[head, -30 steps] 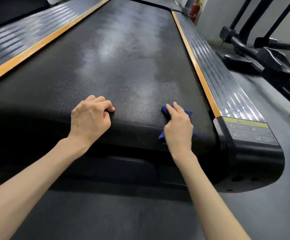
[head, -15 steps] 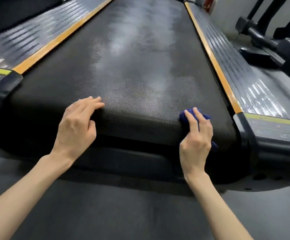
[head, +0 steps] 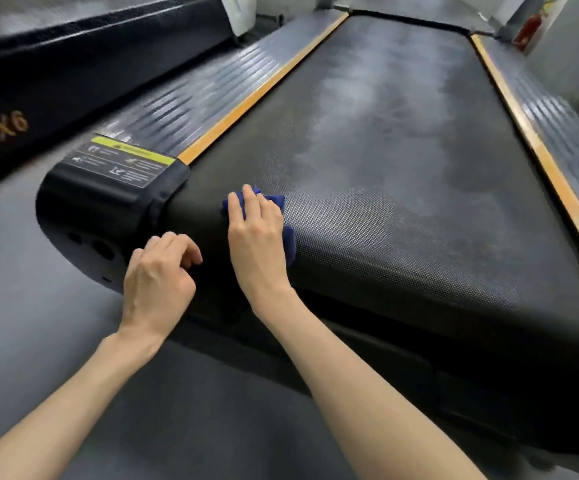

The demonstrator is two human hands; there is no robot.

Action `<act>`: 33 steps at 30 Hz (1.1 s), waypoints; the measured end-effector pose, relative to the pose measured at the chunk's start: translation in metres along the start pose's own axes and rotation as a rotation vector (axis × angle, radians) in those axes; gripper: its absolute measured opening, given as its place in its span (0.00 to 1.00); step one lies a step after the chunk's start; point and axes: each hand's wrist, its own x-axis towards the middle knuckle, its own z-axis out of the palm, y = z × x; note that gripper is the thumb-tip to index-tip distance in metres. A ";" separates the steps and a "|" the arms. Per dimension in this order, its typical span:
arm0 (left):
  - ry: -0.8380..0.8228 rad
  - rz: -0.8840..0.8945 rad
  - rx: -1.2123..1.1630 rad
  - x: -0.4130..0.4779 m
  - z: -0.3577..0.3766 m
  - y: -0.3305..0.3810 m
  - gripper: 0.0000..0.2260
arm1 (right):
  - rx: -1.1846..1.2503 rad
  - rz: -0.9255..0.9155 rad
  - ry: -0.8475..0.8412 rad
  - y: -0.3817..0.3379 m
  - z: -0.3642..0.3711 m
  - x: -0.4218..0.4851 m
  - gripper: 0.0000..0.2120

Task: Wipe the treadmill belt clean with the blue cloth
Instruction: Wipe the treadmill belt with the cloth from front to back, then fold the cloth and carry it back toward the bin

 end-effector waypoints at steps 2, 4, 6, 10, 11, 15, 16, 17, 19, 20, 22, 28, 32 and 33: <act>-0.006 -0.034 -0.021 -0.002 -0.007 -0.010 0.17 | -0.014 -0.033 -0.078 -0.025 0.007 0.017 0.21; -0.006 -0.063 -0.021 -0.003 -0.012 -0.015 0.16 | -0.017 -0.017 -0.148 -0.044 0.010 0.030 0.21; -0.007 -0.099 -0.019 -0.003 -0.014 -0.018 0.16 | 0.010 0.012 -0.215 -0.055 0.006 0.035 0.22; -0.016 -0.152 -0.064 -0.006 -0.017 -0.017 0.16 | 0.018 -0.020 -0.133 -0.026 -0.004 0.020 0.18; -0.017 -0.158 -0.079 -0.007 -0.018 -0.016 0.16 | 0.013 0.016 -0.116 -0.008 -0.007 0.015 0.16; -0.013 -0.155 -0.078 -0.008 -0.028 -0.019 0.16 | 0.112 0.241 -0.115 0.039 -0.019 0.000 0.22; 0.000 -0.162 -0.072 -0.009 -0.030 -0.022 0.16 | 0.147 0.231 -0.116 0.033 -0.019 0.001 0.21; 0.011 -0.165 -0.068 -0.010 -0.032 -0.025 0.16 | 0.177 0.201 -0.124 0.021 -0.016 0.003 0.21; 0.016 -0.167 -0.065 -0.011 -0.033 -0.030 0.16 | 0.212 0.129 -0.140 -0.011 -0.009 0.013 0.21; 0.010 -0.172 -0.063 -0.011 -0.032 -0.032 0.16 | 0.209 0.097 -0.139 -0.026 -0.004 0.022 0.21; -0.010 -0.173 -0.063 -0.009 -0.029 -0.032 0.16 | 0.178 0.029 -0.142 -0.050 0.004 0.038 0.21; -0.082 -0.129 -0.246 0.008 -0.015 -0.029 0.15 | 0.168 -0.095 -0.185 -0.040 -0.006 0.032 0.22; -0.131 -0.074 -0.384 0.045 -0.020 -0.017 0.15 | 0.530 -0.110 -0.163 -0.006 -0.027 0.033 0.32; -0.169 -0.113 -0.425 0.054 -0.024 -0.011 0.13 | 0.624 -0.116 -0.167 0.001 -0.031 0.034 0.33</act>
